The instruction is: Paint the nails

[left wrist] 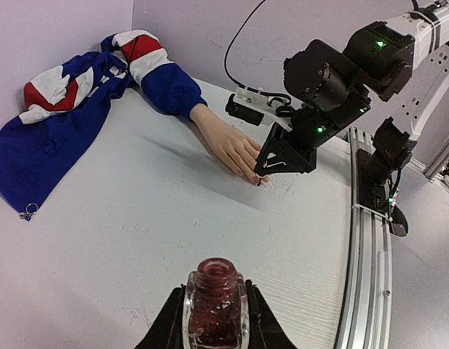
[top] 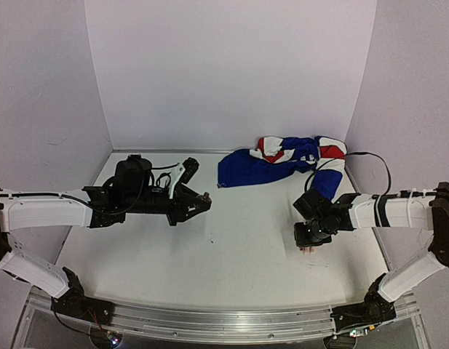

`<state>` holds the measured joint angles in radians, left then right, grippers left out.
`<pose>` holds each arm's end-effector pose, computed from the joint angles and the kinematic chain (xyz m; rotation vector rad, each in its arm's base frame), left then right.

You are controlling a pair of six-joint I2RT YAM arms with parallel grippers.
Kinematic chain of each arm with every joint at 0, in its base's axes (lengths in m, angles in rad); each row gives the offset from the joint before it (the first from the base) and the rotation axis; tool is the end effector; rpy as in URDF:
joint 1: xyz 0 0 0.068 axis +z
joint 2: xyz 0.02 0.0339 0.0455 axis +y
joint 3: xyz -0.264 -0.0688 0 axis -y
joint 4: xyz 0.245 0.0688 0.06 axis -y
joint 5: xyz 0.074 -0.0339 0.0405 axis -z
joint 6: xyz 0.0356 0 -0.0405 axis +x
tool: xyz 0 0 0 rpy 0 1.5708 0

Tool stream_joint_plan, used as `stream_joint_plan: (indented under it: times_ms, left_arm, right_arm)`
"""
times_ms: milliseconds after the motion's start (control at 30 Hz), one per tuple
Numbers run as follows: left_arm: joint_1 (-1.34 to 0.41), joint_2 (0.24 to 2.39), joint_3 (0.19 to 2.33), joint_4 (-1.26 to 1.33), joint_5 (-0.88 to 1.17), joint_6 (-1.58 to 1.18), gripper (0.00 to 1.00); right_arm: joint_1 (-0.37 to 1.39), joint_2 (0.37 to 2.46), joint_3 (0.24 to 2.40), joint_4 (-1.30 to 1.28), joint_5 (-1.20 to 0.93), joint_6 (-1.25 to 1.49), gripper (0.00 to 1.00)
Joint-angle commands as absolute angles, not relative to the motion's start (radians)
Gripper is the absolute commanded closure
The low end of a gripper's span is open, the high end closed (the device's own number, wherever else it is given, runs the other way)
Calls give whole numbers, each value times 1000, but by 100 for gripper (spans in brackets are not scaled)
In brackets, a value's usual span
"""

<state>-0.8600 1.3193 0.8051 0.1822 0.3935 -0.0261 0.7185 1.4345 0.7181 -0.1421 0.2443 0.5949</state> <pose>0.1842 -0.2349 0.2661 1.0580 1.6945 -0.9607 0.2159 0.1773 0.1773 -0.0391 2.4191 0.3139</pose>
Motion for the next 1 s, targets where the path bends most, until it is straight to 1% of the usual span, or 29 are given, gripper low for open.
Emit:
stream_joint_plan:
  times_ms: [0, 467, 667, 967]
  left_arm:
    - [-856, 1303, 859, 216, 413, -31, 100]
    - [-856, 1296, 853, 215, 414, -33, 100]
    - [-856, 1295, 851, 216, 414, -34, 100]
    - [-856, 1288, 849, 215, 411, -34, 100]
  right_arm:
    - [715, 1427, 706, -187, 238, 592, 100]
    - [715, 1380, 701, -183, 242, 595, 100]
    - [715, 1337, 701, -173, 294, 594, 100]
    - [715, 1380, 706, -140, 329, 585, 100]
